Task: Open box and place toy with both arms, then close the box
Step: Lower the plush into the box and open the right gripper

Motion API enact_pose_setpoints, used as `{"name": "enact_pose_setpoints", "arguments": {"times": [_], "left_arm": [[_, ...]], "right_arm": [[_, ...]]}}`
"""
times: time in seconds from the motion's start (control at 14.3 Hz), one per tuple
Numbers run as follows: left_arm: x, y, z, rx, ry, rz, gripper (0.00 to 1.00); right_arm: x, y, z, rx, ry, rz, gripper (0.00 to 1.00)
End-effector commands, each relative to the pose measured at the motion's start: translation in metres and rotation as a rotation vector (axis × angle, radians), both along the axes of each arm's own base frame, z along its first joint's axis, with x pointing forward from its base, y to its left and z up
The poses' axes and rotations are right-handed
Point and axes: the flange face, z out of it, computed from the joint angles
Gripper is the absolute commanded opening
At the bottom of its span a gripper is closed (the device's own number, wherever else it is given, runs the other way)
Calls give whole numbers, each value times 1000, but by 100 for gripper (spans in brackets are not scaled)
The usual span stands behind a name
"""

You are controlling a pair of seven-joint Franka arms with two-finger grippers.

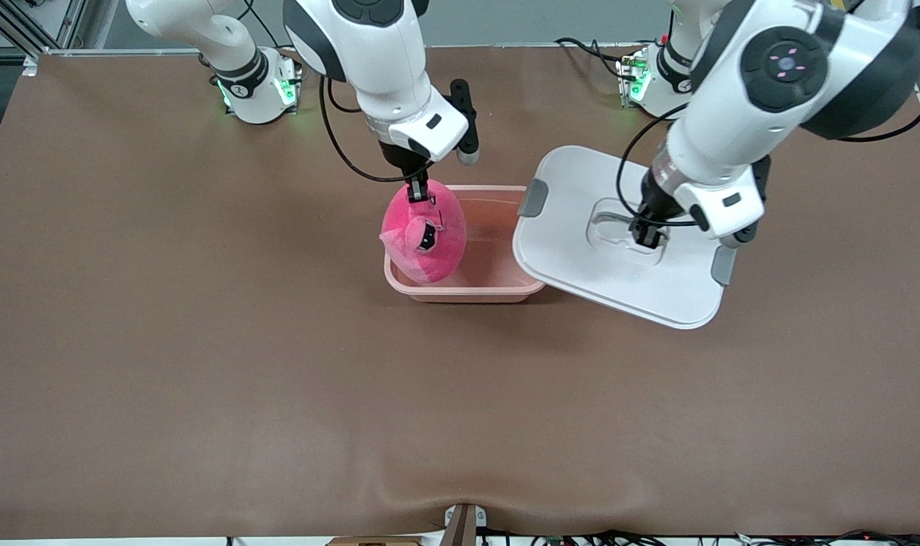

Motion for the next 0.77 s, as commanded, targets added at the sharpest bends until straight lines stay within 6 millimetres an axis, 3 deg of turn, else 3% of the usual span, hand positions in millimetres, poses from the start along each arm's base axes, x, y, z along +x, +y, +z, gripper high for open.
{"name": "enact_pose_setpoints", "arguments": {"times": [0.0, 0.21, 0.56, 0.63, 0.7], "left_arm": [[-8, 8, 11, -12, 10, -28, 0], [-6, 19, 13, -11, 15, -39, 0], [-10, 20, 15, -9, 29, -54, 0], [-10, 20, 15, -9, 29, -55, 0], [-10, 20, 15, -9, 31, -56, 0]], "right_arm": [[-3, -2, 0, -1, -18, 30, 0], [-2, -2, -7, -13, -12, 48, 0], [-3, -3, -15, -21, -7, 59, 0], [-3, -3, -15, -21, -7, 58, 23], [-2, -4, -14, -19, -8, 48, 58]]}}
